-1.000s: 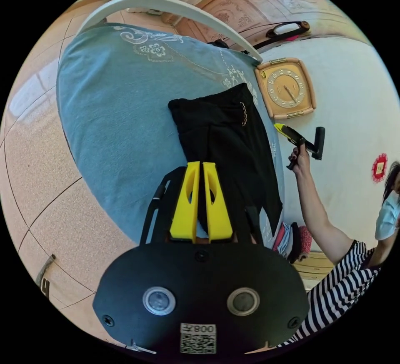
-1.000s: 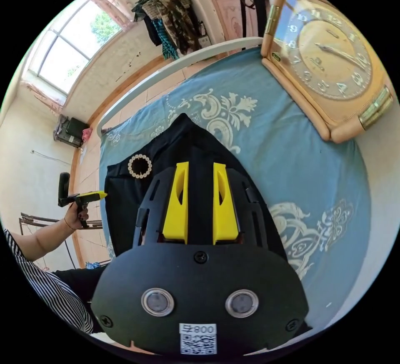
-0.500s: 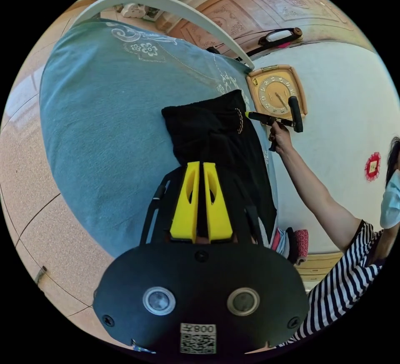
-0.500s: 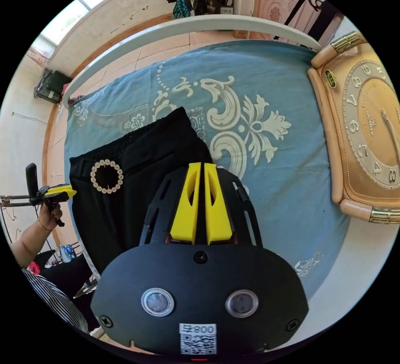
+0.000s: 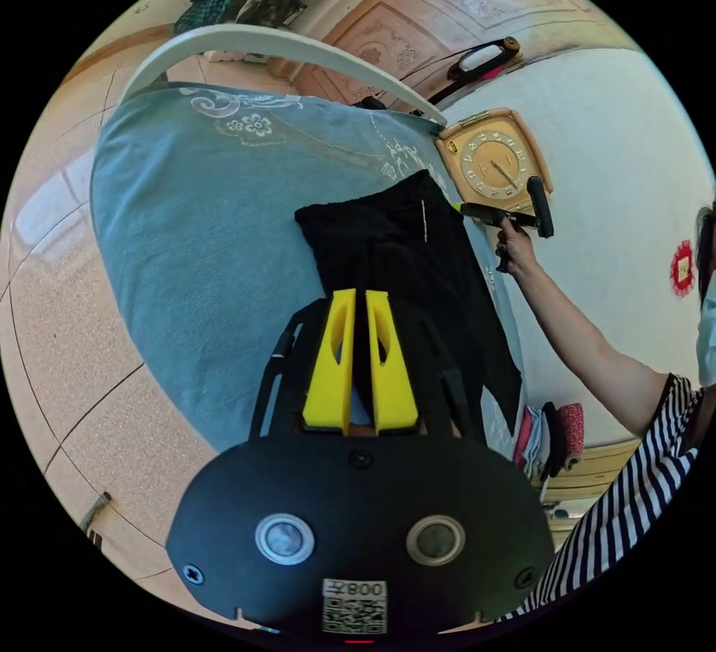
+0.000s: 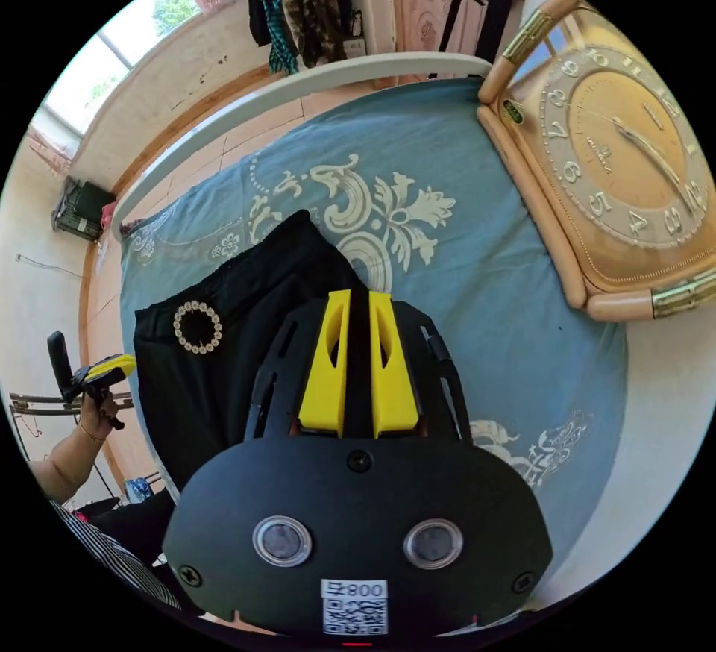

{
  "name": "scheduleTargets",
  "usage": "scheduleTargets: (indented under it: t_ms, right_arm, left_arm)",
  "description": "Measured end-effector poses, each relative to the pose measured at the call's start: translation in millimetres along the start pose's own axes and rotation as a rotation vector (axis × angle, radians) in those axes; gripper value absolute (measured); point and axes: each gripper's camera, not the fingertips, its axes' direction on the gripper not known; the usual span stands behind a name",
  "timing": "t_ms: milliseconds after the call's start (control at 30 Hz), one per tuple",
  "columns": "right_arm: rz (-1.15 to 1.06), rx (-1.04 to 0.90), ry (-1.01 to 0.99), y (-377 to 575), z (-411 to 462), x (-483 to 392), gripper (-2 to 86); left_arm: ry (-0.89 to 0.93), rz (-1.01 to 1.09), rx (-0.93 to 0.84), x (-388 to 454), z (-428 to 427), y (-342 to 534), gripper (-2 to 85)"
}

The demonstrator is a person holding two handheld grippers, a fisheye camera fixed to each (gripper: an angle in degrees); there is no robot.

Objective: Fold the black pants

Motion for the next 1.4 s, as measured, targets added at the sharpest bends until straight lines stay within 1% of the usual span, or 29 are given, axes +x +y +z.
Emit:
scheduleTargets:
  t_ms: [100, 167, 200, 233, 267, 300, 367, 433, 500, 567, 700, 800, 867, 933, 967, 1000, 1100, 1233, 1400]
  right_arm:
    - [0.014, 0.091, -0.075, 45, -34, 10, 2.7]
    - [-0.016, 0.124, -0.199, 85, -51, 8, 1.8]
    - [-0.048, 0.120, -0.312, 113, -55, 1, 1.2]
    - [-0.056, 0.092, -0.379, 140, -53, -8, 0.8]
    - [-0.053, 0.067, -0.385, 152, -51, -14, 0.6]
    - [-0.036, 0.012, -0.350, 173, -43, -23, 0.4]
    - [-0.015, -0.054, -0.299, 193, -29, -32, 0.3]
    - [-0.004, -0.114, -0.217, 200, -13, -34, 0.2]
    - [0.006, -0.086, -0.230, 198, -18, -31, 0.2]
    - [-0.021, -0.101, -0.201, 195, -24, -35, 0.1]
    - [-0.071, -0.035, -0.067, 202, -41, -53, 0.1]
    - [-0.108, 0.035, 0.005, 210, -53, -64, 0.0]
    - [-0.060, 0.047, -0.029, 213, -63, -60, 0.1]
    - [0.013, 0.031, -0.142, 217, -82, -43, 0.1]
    - [0.034, 0.036, -0.163, 220, -88, -37, 0.1]
    - [0.079, 0.057, -0.196, 228, -101, -24, 0.1]
    - [0.158, 0.076, -0.260, 251, -129, 11, 0.3]
    - [0.274, 0.084, -0.216, 288, -166, 48, 1.0]
    - [0.365, 0.087, -0.146, 316, -203, 75, 3.2]
  left_arm:
    - [-0.034, 0.080, 0.038, 29, -2, 13, 1.7]
    - [-0.040, 0.167, 0.048, 58, 6, 23, 1.2]
    - [-0.017, 0.234, 0.020, 80, 20, 31, 0.8]
    - [0.028, 0.298, -0.034, 101, 42, 38, 0.6]
    - [0.047, 0.327, -0.064, 112, 54, 41, 0.5]
    - [0.056, 0.386, -0.118, 132, 79, 48, 0.4]
    - [0.004, 0.455, -0.180, 156, 116, 59, 0.3]
    - [-0.115, 0.529, -0.266, 176, 165, 72, 0.2]
    - [-0.168, 0.580, -0.308, 184, 196, 82, 0.2]
    - [-0.155, 0.586, -0.291, 189, 210, 88, 0.1]
    - [-0.109, 0.583, -0.303, 200, 246, 98, 0.2]
    - [-0.113, 0.601, -0.339, 214, 274, 103, 0.2]
    - [-0.137, 0.591, -0.375, 225, 289, 103, 0.2]
    - [-0.111, 0.621, -0.289, 248, 294, 101, 0.3]
    - [-0.096, 0.639, -0.266, 255, 296, 99, 0.4]
    - [-0.062, 0.688, -0.243, 270, 303, 95, 0.5]
    - [-0.003, 0.825, -0.254, 307, 342, 78, 0.8]
    - [-0.022, 0.985, -0.334, 359, 427, 50, 1.1]
    - [-0.125, 1.061, -0.431, 410, 530, 17, 2.8]
